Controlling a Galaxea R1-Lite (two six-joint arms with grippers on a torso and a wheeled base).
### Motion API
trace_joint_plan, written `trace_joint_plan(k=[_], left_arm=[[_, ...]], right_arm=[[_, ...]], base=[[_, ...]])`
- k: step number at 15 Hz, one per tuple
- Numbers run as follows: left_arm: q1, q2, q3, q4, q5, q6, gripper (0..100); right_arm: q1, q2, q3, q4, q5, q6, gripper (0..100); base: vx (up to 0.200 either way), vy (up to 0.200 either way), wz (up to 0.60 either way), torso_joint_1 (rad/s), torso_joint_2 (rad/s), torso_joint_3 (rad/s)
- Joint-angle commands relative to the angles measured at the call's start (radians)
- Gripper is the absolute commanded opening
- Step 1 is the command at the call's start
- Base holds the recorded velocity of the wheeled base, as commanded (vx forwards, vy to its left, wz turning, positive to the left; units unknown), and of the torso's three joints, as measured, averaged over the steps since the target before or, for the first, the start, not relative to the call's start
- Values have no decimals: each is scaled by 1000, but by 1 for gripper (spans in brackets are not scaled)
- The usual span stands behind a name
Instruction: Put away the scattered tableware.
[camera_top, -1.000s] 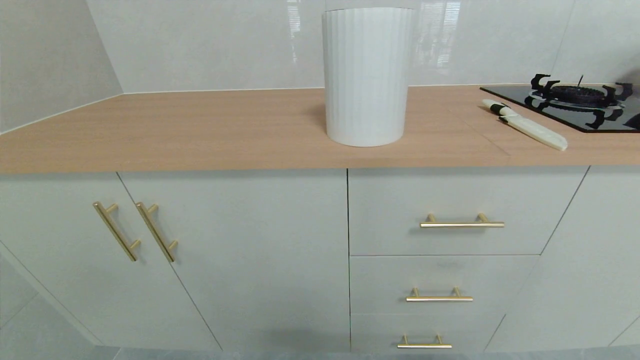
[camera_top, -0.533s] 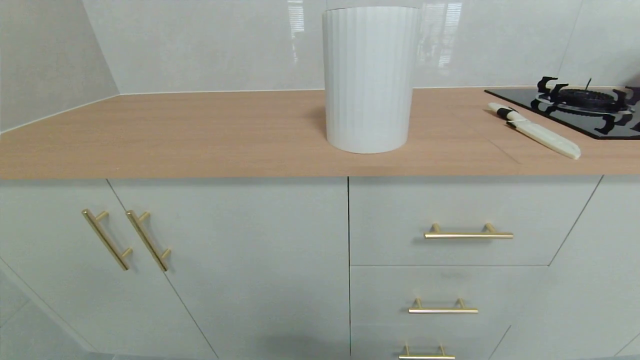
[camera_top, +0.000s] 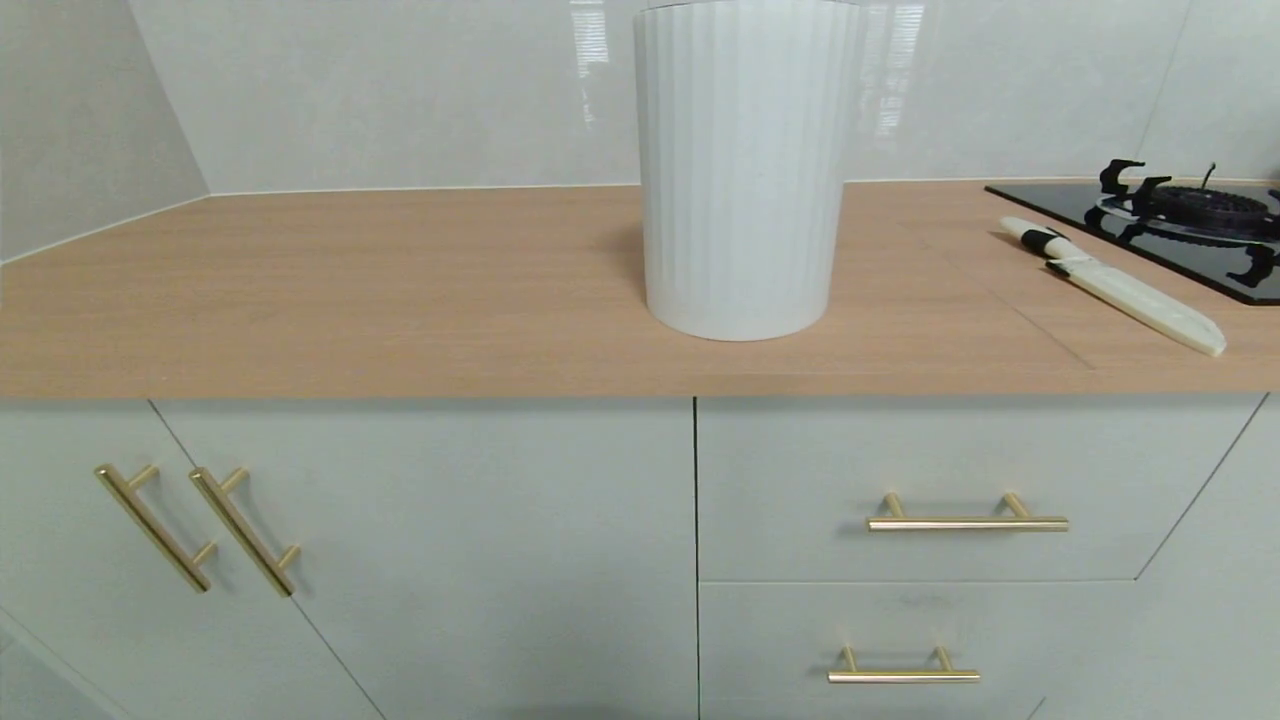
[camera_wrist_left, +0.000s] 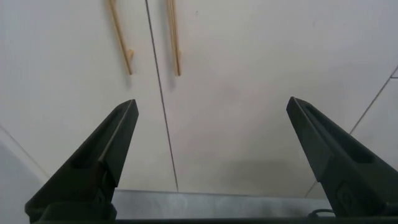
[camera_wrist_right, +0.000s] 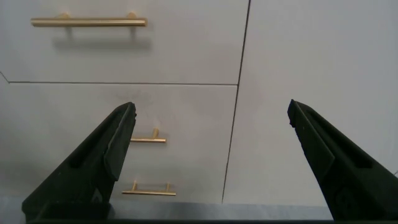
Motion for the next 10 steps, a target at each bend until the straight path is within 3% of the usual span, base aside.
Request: trace_joint_plan(k=[1,9,10], left_arm=[[0,0,0,0,0,-1,100],[0,0,0,0,0,-1,100],[0,0,0,0,0,1,100]], right_arm=[[0,1,0,0,1,-1,100],[0,1,0,0,1,-1,100],[0,1,0,0,1,-1,100]], base=[[0,0,0,0,0,0],[0,0,0,0,0,0],[200,0,0,-2,2,-2]])
